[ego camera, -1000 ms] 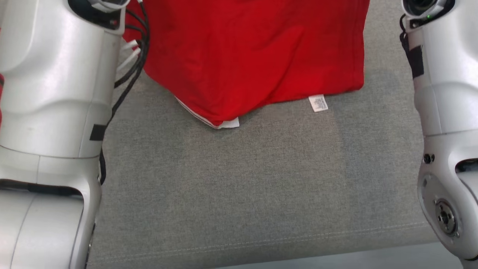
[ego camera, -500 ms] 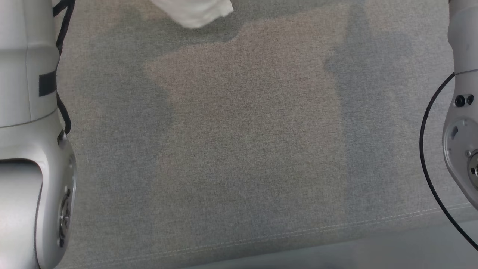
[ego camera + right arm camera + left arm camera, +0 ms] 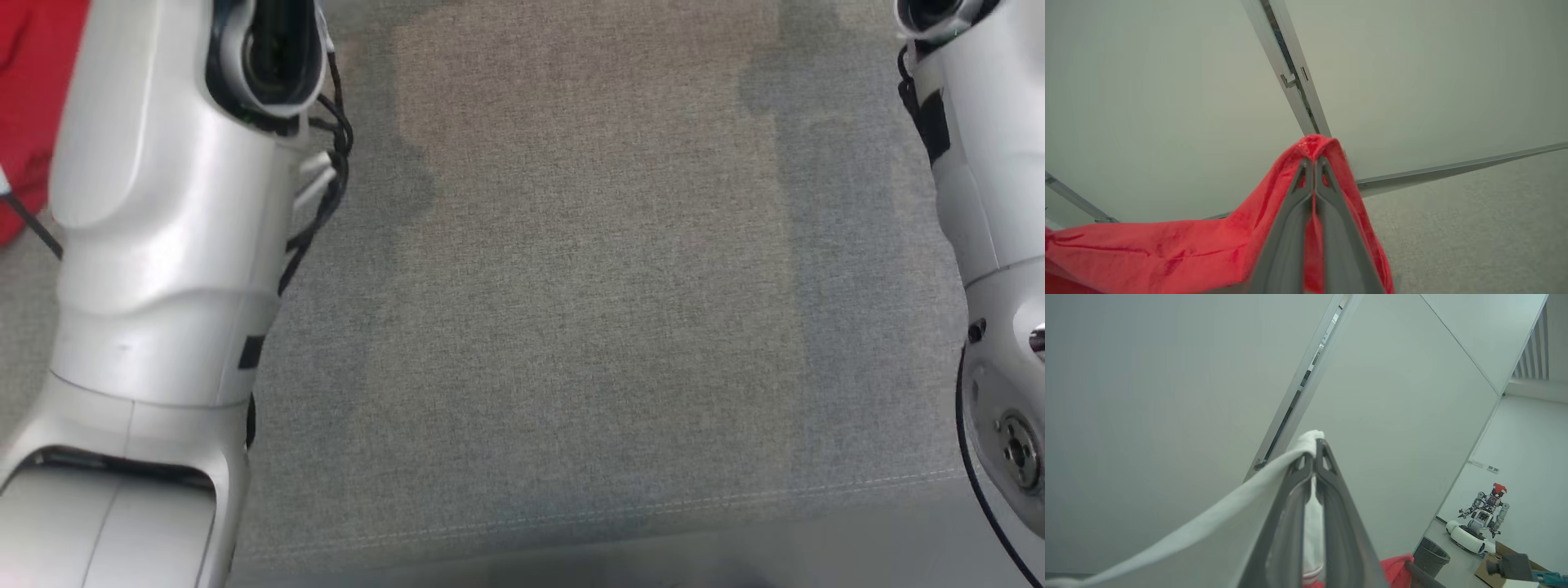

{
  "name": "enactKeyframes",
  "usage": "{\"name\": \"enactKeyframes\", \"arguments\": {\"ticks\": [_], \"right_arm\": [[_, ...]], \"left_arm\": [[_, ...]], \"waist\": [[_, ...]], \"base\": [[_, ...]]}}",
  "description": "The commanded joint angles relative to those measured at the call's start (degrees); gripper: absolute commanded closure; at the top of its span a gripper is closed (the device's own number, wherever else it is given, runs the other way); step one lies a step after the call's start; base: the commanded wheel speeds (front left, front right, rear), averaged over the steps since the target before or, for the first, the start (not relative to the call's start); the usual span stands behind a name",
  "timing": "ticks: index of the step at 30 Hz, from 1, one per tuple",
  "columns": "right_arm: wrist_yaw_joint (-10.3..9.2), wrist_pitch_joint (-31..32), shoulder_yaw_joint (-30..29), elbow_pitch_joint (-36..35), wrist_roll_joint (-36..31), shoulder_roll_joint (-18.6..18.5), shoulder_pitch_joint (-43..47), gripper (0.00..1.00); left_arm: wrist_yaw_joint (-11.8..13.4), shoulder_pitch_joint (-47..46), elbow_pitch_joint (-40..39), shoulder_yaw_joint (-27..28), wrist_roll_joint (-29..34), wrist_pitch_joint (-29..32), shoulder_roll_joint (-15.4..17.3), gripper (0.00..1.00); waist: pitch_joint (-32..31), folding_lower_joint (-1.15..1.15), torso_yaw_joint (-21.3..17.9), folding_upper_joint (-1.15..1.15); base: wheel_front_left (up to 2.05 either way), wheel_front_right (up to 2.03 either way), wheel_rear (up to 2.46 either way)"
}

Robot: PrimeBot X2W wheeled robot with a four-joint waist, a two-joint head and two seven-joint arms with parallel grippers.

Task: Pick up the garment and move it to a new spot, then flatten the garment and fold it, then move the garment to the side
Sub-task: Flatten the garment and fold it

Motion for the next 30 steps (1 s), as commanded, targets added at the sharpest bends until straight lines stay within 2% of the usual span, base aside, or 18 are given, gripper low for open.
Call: {"name": "enactKeyframes", "arguments": {"ticks": [1, 4, 7, 10, 13, 17, 23, 30], "right_arm": [[0.02, 2.4, 1.4, -1.1, 1.2, -1.0, 2.2, 1.0], [0.01, 9.2, 4.3, -3.7, 4.9, -2.8, 8.5, 1.0], [0.02, 15.4, 6.5, -8.0, 8.1, -4.6, 15.1, 1.0], [0.02, 20.4, 7.9, -12.1, 10.2, -6.1, 22.9, 1.0], [0.01, 24.4, 7.3, -15.6, 11.4, -6.7, 29.6, 1.0], [0.02, 28.9, 5.6, -19.7, 10.0, -6.7, 37.5, 1.0], [0.01, 36.9, 2.5, -26.9, 6.1, -6.1, 46.9, 1.0], [0.02, 47.3, -0.8, -36.3, 2.6, -5.3, 55.5, 1.0]], "left_arm": [[-0.2, 2.8, -0.7, -0.6, -2.6, 0.1, 0.2, 1.0], [-0.1, 9.6, -1.9, -1.7, -4.7, 1.0, 0.2, 1.0], [1.1, 16.4, -4.6, -2.2, -6.9, 3.3, 0.3, 1.0], [3.6, 24.3, -8.2, -1.8, -9.1, 5.7, 1.0, 1.0], [7.2, 31.9, -12.8, -2.0, -10.0, 7.8, 2.0, 1.0], [12.4, 41.7, -19.5, -2.9, -11.1, 11.6, 3.6, 1.0], [18.9, 53.7, -28.5, -4.6, -12.1, 16.9, 6.1, 1.0], [22.8, 62.1, -34.8, -6.1, -13.1, 20.1, 7.9, 1.0]], "waist": [[-2.3, 0.0, 2.0, 0.0], [-5.9, 0.0, 3.0, 0.0], [-9.9, 0.0, 3.8, 0.0], [-14.6, 0.0, 3.8, 0.0], [-19.1, 0.0, 3.7, 0.0], [-24.0, 0.0, 3.5, 0.0], [-28.8, 0.0, 3.5, 0.0], [-30.4, 0.0, 3.8, 0.0]], "base": [[0.0, 0.0, 0.0], [0.0, 0.0, 0.0], [0.0, 0.0, 0.0], [0.0, 0.0, 0.0], [0.0, 0.0, 0.0], [0.0, 0.0, 0.0], [0.0, 0.0, 0.0], [0.0, 0.0, 0.0]]}}
